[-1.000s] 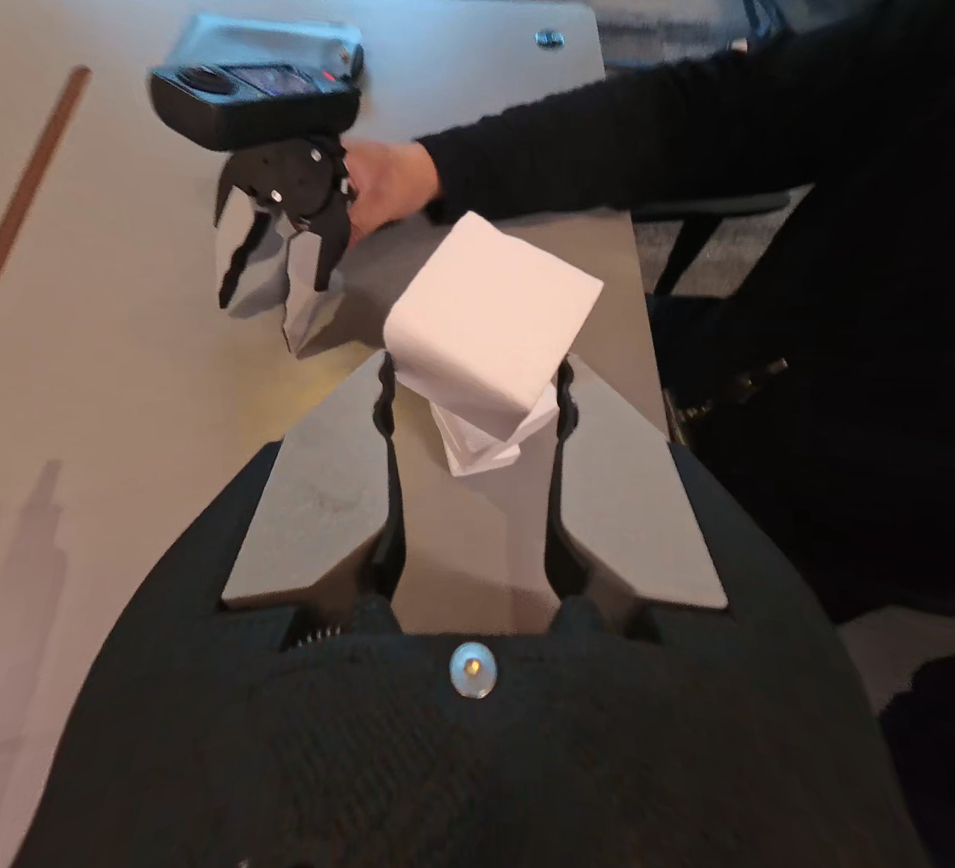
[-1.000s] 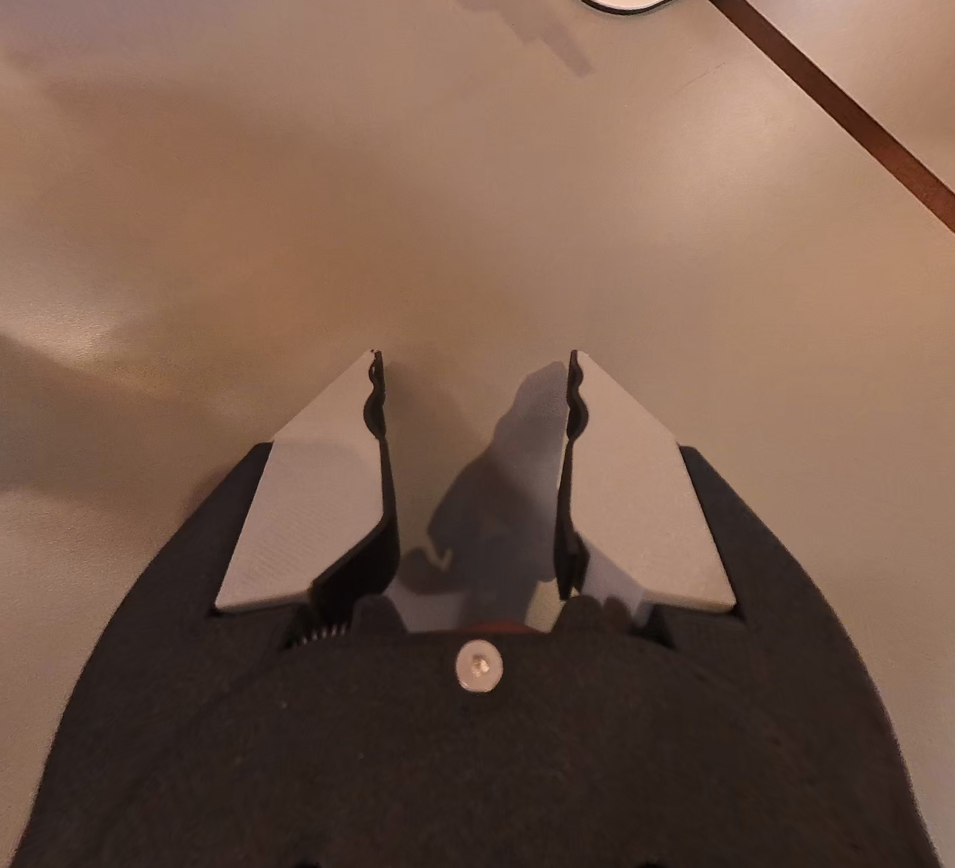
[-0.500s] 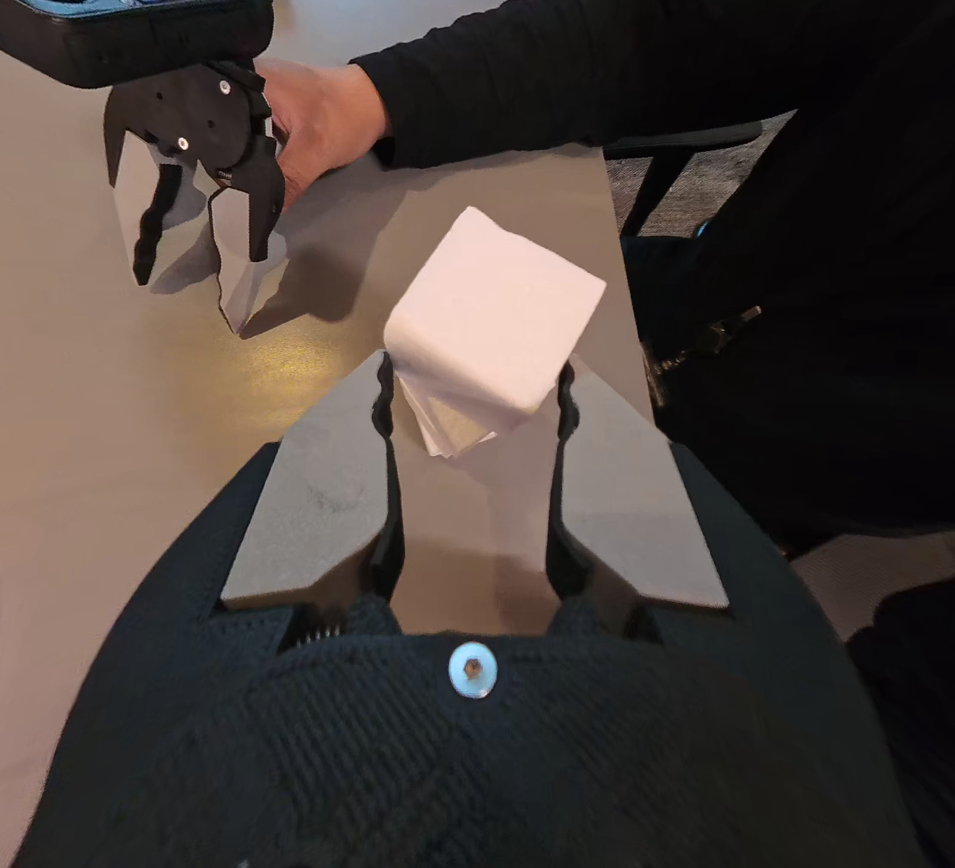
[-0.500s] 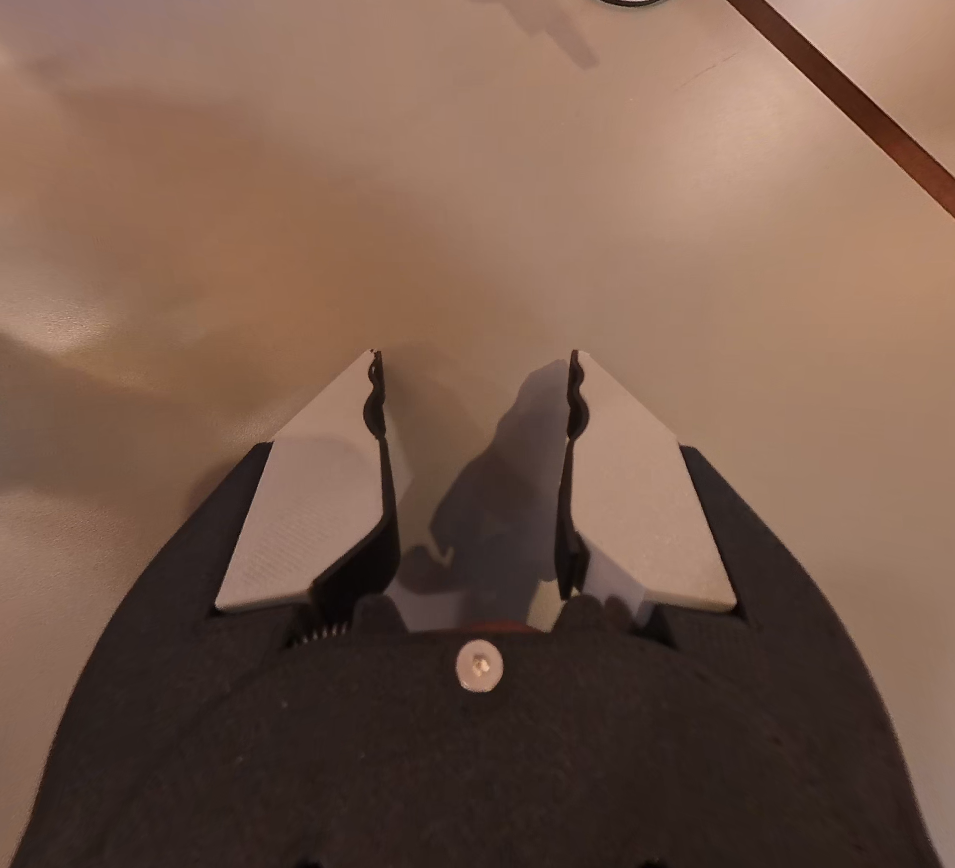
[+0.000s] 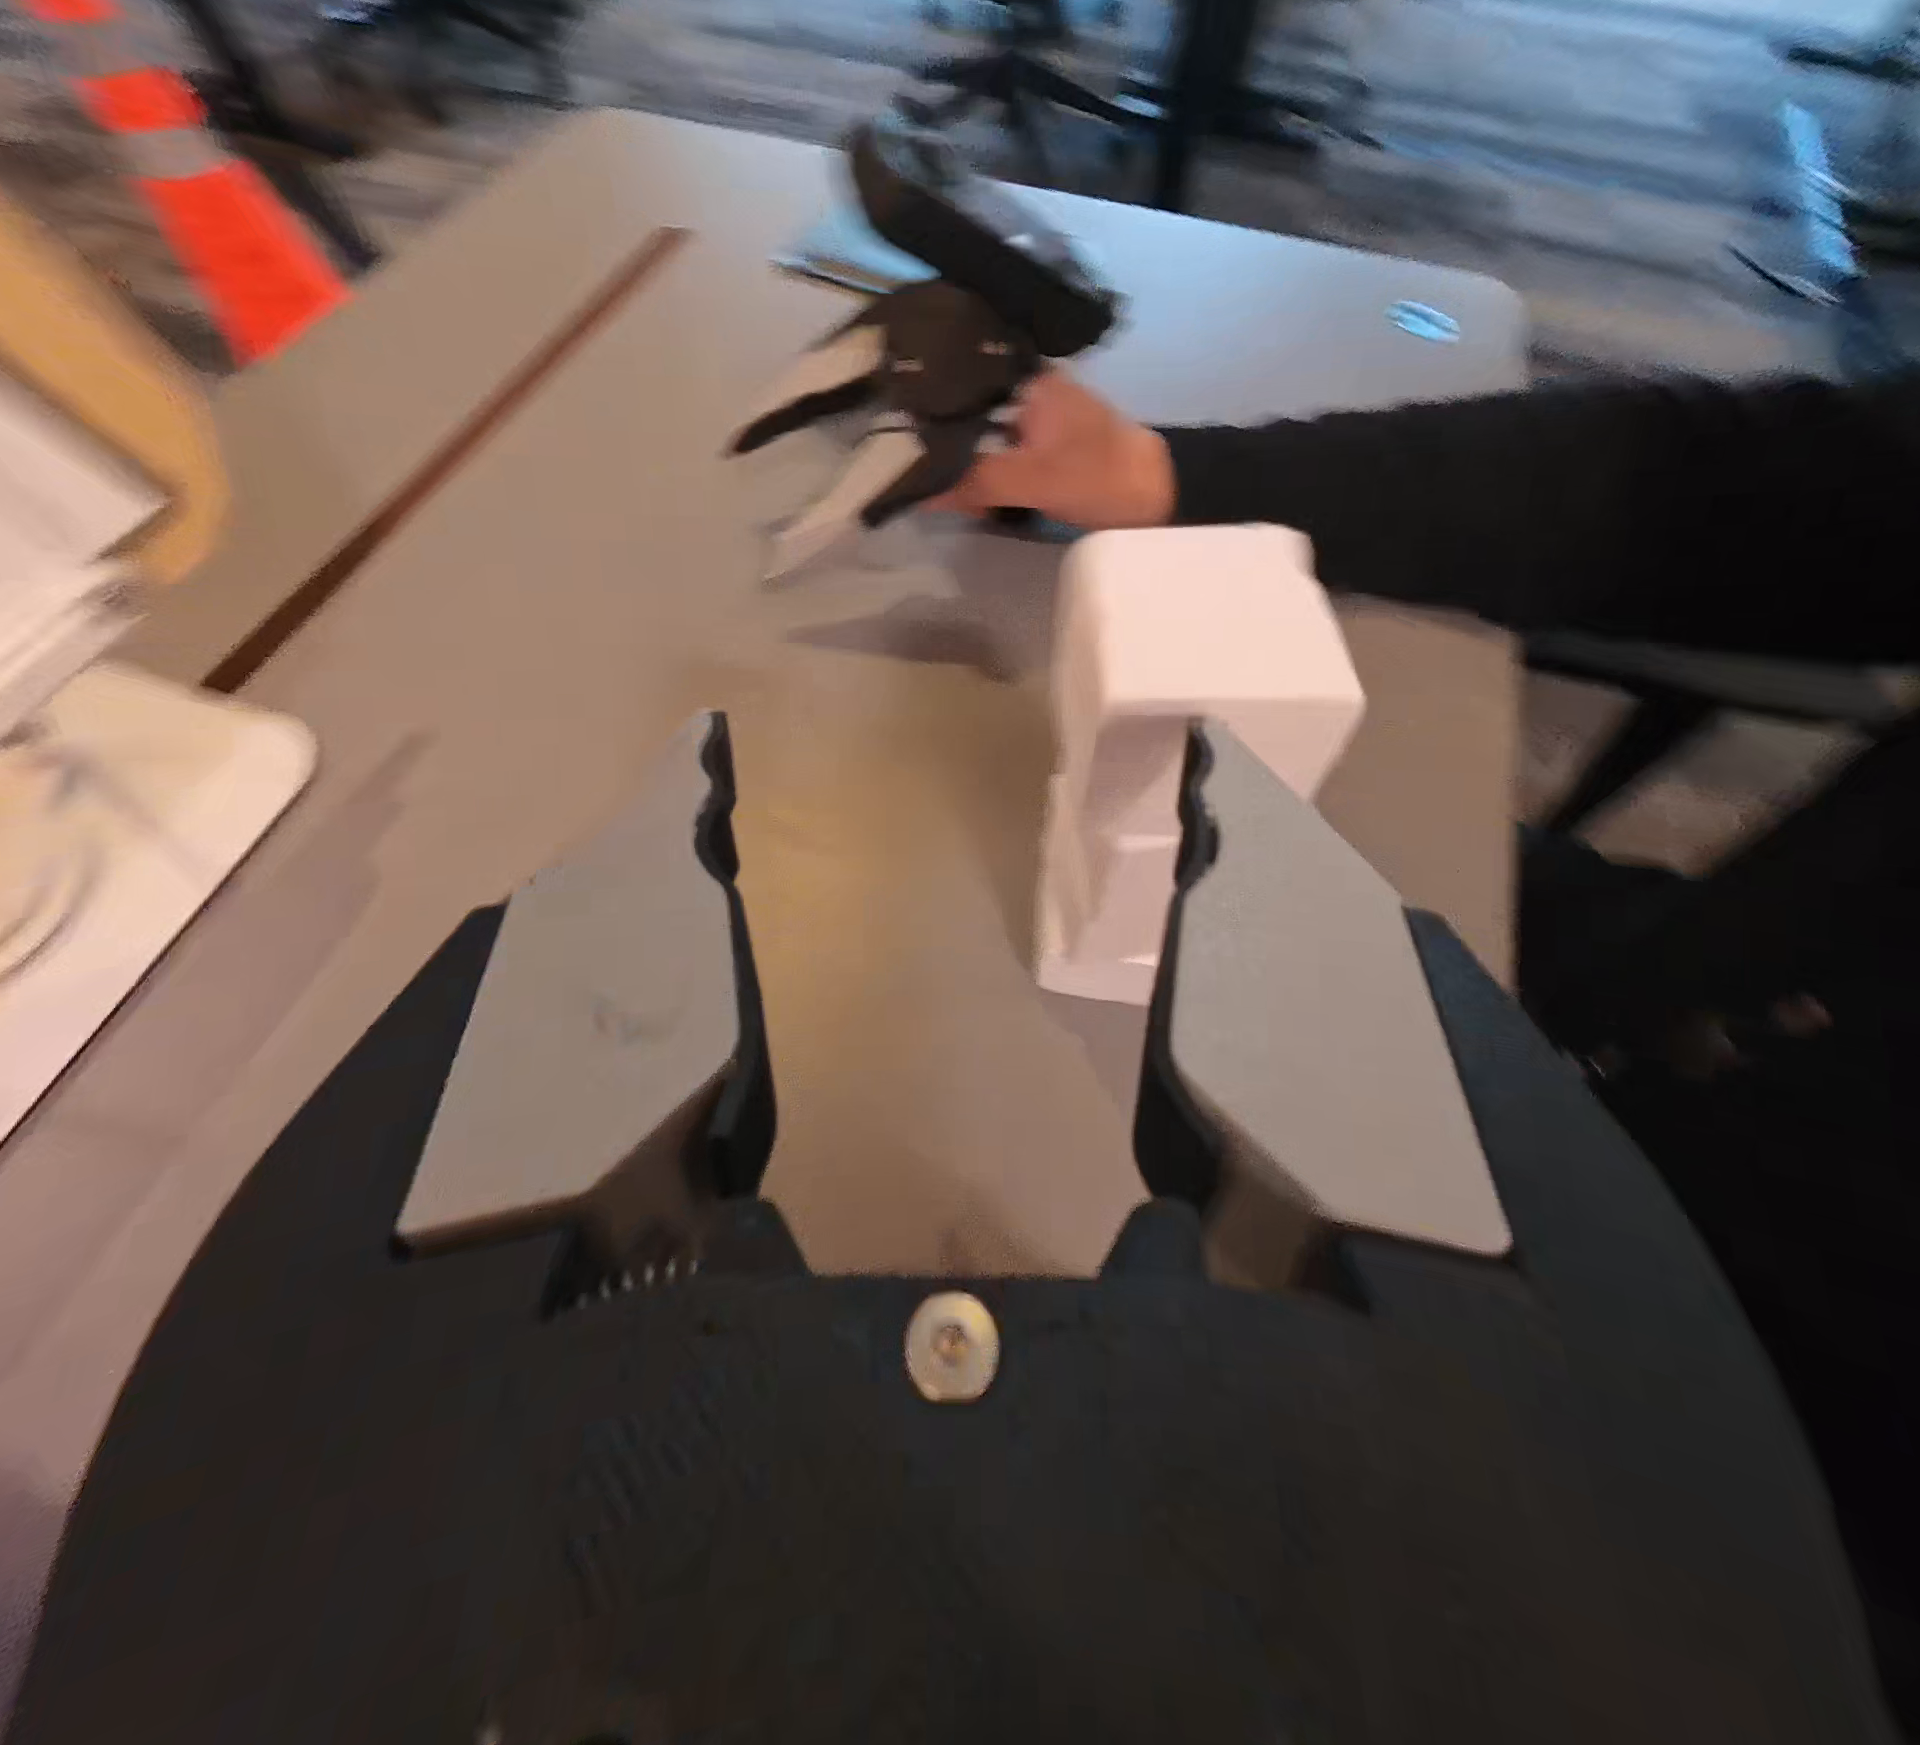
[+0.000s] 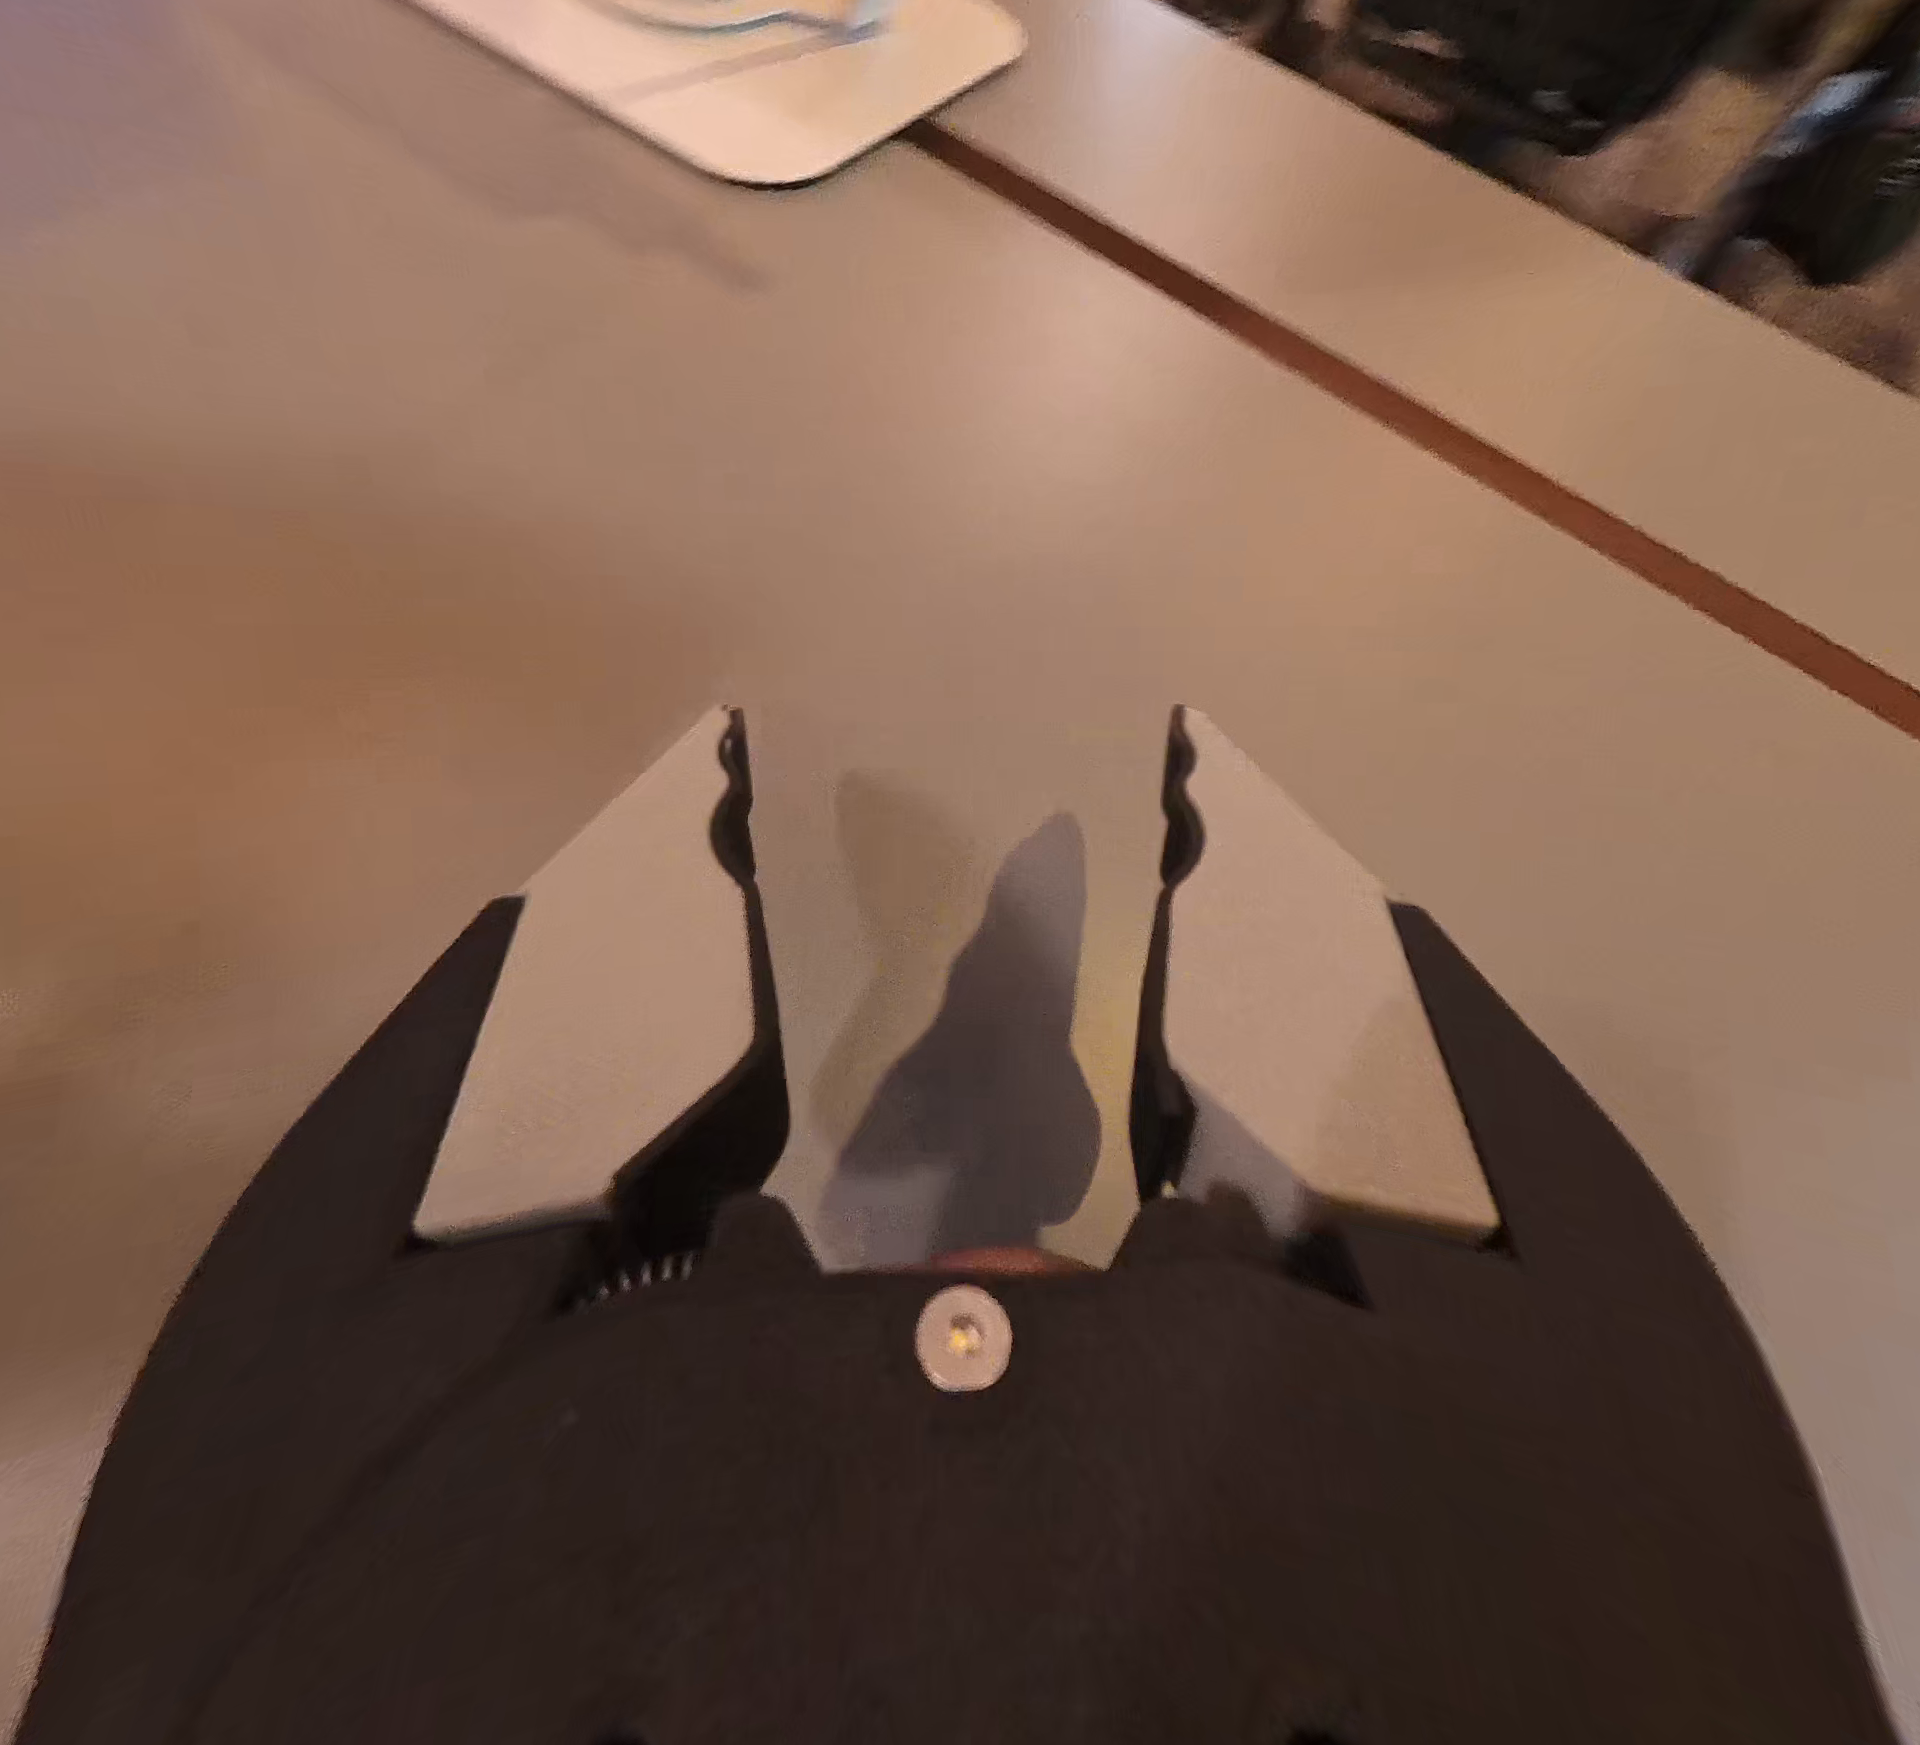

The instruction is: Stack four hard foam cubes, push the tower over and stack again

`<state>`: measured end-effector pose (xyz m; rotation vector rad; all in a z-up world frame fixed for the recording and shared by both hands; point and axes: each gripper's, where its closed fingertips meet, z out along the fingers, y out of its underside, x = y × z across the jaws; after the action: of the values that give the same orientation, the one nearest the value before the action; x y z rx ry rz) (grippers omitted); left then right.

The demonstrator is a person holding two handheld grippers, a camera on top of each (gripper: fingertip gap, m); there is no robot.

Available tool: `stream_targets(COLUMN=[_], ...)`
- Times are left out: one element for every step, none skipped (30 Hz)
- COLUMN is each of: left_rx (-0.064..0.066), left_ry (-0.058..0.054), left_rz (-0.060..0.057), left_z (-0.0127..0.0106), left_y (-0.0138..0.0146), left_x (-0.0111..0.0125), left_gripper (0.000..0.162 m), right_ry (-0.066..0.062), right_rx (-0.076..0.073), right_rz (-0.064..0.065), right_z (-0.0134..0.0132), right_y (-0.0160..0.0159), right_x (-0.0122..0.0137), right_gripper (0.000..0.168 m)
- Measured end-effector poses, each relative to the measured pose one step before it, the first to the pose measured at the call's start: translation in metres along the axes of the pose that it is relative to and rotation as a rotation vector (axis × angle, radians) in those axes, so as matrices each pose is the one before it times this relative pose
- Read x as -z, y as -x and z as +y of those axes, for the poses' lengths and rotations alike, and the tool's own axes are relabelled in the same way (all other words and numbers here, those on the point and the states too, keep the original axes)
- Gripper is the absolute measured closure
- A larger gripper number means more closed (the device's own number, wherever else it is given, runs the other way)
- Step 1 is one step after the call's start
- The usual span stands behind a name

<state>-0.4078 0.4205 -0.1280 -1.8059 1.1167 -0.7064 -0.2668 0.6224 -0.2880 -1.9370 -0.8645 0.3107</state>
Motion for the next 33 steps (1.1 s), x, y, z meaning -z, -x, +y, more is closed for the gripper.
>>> stream_targets(left_rx=[0.0477, 0.0446, 0.0338, 0.0226, 0.0108, 0.0011, -0.0040, -0.0056, -0.0051, -0.0041, -0.0014, 0.0009, 0.0003, -0.0022, -0.0059, -0.0117, -0.0160, -0.0184, -0.0200, -0.0220, -0.0220, -0.0177, -0.0093, -0.0020, 0.0018, 0.0031, -0.0002, -0.0060, -0.0084, -0.0090, -0.0111, -0.0108, -0.0058], left_ry=[-0.0235, -0.0175, -0.0164, -0.0148, -0.0103, -0.0037, 0.0008, 0.0021, -0.0003, -0.0011, 0.0019, 0.0047, 0.0070, 0.0091, 0.0120, 0.0154, 0.0172, 0.0157, 0.0140, 0.0158, 0.0149, 0.0046, 0.0038, 0.0220, 0.0350, 0.0389, 0.0446, 0.0467, 0.0381, 0.0261, 0.0152, 0.0081, 0.0054], left_rz=[-0.0882, -0.0614, -0.0368, -0.0347, -0.0349, -0.0242, -0.0132, -0.0058, 0.0017, 0.0099, 0.0105, 0.0070, 0.0083, 0.0149, 0.0236, 0.0324, 0.0383, 0.0430, 0.0472, 0.0507, 0.0482, 0.0426, 0.0410, 0.0399, 0.0296, 0.0160, 0.0103, 0.0022, -0.0168, -0.0310, -0.0314, -0.0323, -0.0432], left_z=[0.00304, 0.00423, 0.00485, 0.00515, 0.00540, 0.00552, 0.00528, 0.00455, 0.00329, 0.00222, 0.00164, 0.00152, 0.00143, 0.00178, 0.00212, 0.00291, 0.00323, 0.00300, 0.00262, 0.00262, 0.00214, 0.00014, -0.00013, 0.00232, 0.00400, 0.00420, 0.00461, 0.00453, 0.00271, 0.00114, -0.00029, -0.00077, -0.00108], left_y=[0.01345, 0.00927, 0.00470, 0.00386, 0.00354, 0.00163, -0.00032, -0.00146, -0.00228, -0.00325, -0.00278, -0.00204, -0.00224, -0.00398, -0.00617, -0.00854, -0.01038, -0.01203, -0.01352, -0.01465, -0.01463, -0.01351, -0.01276, -0.01160, -0.00898, -0.00624, -0.00497, -0.00340, -0.00023, 0.00191, 0.00202, 0.00251, 0.00505], left_x=[0.00717, 0.00579, 0.00483, 0.00433, 0.00413, 0.00375, 0.00352, 0.00302, 0.00249, 0.00176, 0.00123, 0.00101, 0.00096, 0.00089, 0.00057, 0.00009, -0.00048, -0.00122, -0.00192, -0.00282, -0.00402, -0.00605, -0.00831, -0.01030, -0.01207, -0.01340, -0.01423, -0.01452, -0.01455, -0.01384, -0.01298, -0.01165, -0.00957], left_gripper=[0.078, 0.074, 0.074, 0.074, 0.074, 0.074, 0.074, 0.074, 0.074, 0.074, 0.074, 0.074, 0.074, 0.074, 0.078, 0.084, 0.090, 0.095, 0.102, 0.114, 0.129, 0.142, 0.147, 0.148, 0.148, 0.148, 0.147, 0.147, 0.147, 0.148, 0.149, 0.152, 0.156], right_ry=[-0.0052, -0.0053, -0.0046, -0.0042, -0.0031, -0.0035, -0.0039, -0.0016, 0.0004, 0.0019, 0.0017, 0.0018, 0.0022, 0.0013, 0.0004, 0.0005, 0.0008, 0.0011, 0.0010, 0.0015, 0.0021, 0.0022, 0.0013, 0.0004, -0.0008, -0.0012, -0.0008, -0.0001, 0.0001, -0.0004, -0.0007, -0.0006, -0.0004], right_rx=[-0.0132, -0.0064, -0.0062, -0.0121, -0.0162, -0.0138, -0.0106, -0.0059, -0.0029, -0.0004, 0.0017, 0.0036, 0.0050, 0.0059, 0.0056, 0.0047, 0.0042, 0.0028, 0.0012, 0.0003, 0.0000, 0.0000, -0.0002, 0.0003, 0.0007, 0.0011, 0.0010, 0.0013, 0.0014, 0.0008, 0.0006, 0.0003, -0.0004], right_rz=[0.0609, 0.0528, 0.0410, 0.0344, 0.0261, 0.0146, 0.0043, -0.0044, -0.0052, -0.0032, -0.0009, -0.0007, 0.0004, 0.0013, 0.0016, -0.0001, -0.0014, -0.0004, -0.0008, -0.0018, -0.0020, -0.0020, -0.0012, -0.0011, -0.0007, -0.0024, -0.0028, -0.0032, -0.0026, -0.0016, -0.0012, -0.0016, -0.0023], right_z=[-0.00008, -0.00005, -0.00014, -0.00007, -0.00027, -0.00031, -0.00038, -0.00004, 0.00011, 0.00032, 0.00021, 0.00030, 0.00018, 0.00021, 0.00006, -0.00002, 0.00015, 0.00016, 0.00012, 0.00016, 0.00030, 0.00023, 0.00017, 0.00011, -0.00008, -0.00016, -0.00011, 0.00001, 0.00005, 0.00000, -0.00004, -0.00008, 0.00006], right_y=[-0.01134, -0.00983, -0.00796, -0.00677, -0.00533, -0.00343, -0.00171, -0.00013, 0.00032, 0.00031, 0.00028, 0.00041, 0.00044, 0.00051, 0.00030, 0.00057, 0.00059, 0.00037, 0.00017, 0.00018, 0.00020, 0.00018, 0.00018, 0.00011, 0.00010, 0.00039, 0.00045, 0.00054, 0.00051, 0.00027, 0.00023, 0.00034, 0.00023], right_x=[0.00163, 0.00128, 0.00092, 0.00060, 0.00040, 0.00019, 0.00017, 0.00001, -0.00011, -0.00028, -0.00028, -0.00024, -0.00020, -0.00010, -0.00004, 0.00001, -0.00002, -0.00012, -0.00013, -0.00022, -0.00030, -0.00025, -0.00015, -0.00010, 0.00002, 0.00020, -0.00001, 0.00012, -0.00004, 0.00013, 0.00011, 0.00024, 0.00013], right_gripper=[0.089, 0.086, 0.083, 0.081, 0.081, 0.079, 0.077, 0.077, 0.077, 0.077, 0.077, 0.077, 0.077, 0.077, 0.077, 0.077, 0.077, 0.077, 0.077, 0.077, 0.077, 0.077, 0.077, 0.077, 0.077, 0.077, 0.077, 0.077, 0.077, 0.077, 0.077, 0.077, 0.077])
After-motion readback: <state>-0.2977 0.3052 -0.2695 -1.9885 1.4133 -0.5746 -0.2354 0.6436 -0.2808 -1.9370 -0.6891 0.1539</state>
